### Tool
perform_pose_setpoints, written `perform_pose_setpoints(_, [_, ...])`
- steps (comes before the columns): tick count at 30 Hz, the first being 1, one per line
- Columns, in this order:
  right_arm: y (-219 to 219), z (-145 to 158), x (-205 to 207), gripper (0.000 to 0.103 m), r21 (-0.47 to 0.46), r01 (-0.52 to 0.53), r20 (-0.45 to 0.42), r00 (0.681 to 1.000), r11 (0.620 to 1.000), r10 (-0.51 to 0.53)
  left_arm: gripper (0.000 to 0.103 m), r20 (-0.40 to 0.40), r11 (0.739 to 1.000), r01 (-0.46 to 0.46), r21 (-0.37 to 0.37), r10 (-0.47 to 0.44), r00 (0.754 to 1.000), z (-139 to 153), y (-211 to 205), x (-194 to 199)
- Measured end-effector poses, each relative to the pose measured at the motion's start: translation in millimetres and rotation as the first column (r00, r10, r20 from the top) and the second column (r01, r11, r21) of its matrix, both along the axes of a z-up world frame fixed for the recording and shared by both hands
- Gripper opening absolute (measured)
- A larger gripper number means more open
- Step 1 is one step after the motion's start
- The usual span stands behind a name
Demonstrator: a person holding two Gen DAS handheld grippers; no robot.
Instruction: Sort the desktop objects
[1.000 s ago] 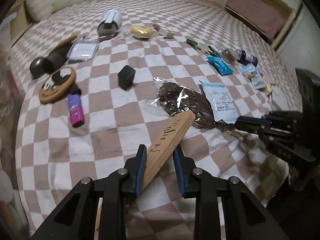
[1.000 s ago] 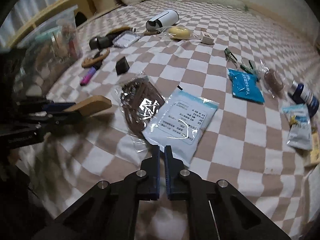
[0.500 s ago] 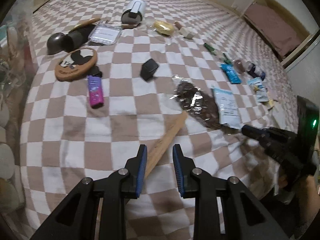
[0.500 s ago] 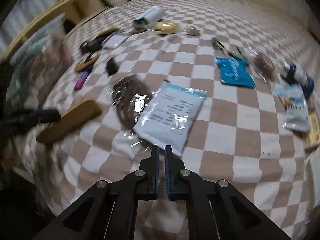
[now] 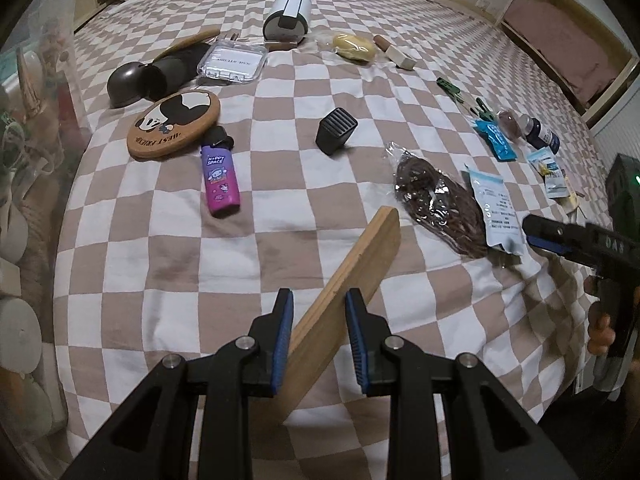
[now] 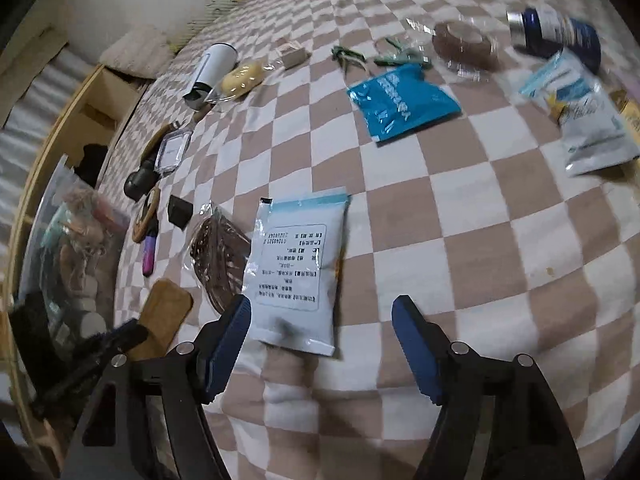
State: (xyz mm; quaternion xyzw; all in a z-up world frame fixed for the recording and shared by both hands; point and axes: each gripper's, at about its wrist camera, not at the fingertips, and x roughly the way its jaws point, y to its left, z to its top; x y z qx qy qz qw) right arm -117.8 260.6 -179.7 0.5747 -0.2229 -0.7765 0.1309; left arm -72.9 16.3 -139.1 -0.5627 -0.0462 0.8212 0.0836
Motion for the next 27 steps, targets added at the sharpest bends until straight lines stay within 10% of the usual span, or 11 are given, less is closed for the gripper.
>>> perform_pose_setpoints(7, [-27.6, -3.1, -5.2, 0.072, 0.101, -0.044, -0.034, 0.998, 0.994, 0.048, 0.042, -0.015, 0.998, 0.054, 0.014, -0.054, 0.998, 5.0, 13.8, 7.0])
perform_pose_setpoints(12, [-46.1, 2.0, -2.4, 0.033, 0.146, -0.111, -0.071, 0.990, 0.983, 0.122, 0.042, -0.018, 0.997, 0.073, -0.003, -0.073, 0.997, 4.9, 19.2, 10.8])
perform_pose_setpoints(27, [-50.6, 31.2, 19.2, 0.011, 0.245, -0.192, -0.132, 0.964, 0.950, 0.229, 0.042, 0.026, 0.997, 0.078, -0.010, -0.078, 0.997, -10.0, 16.7, 16.2])
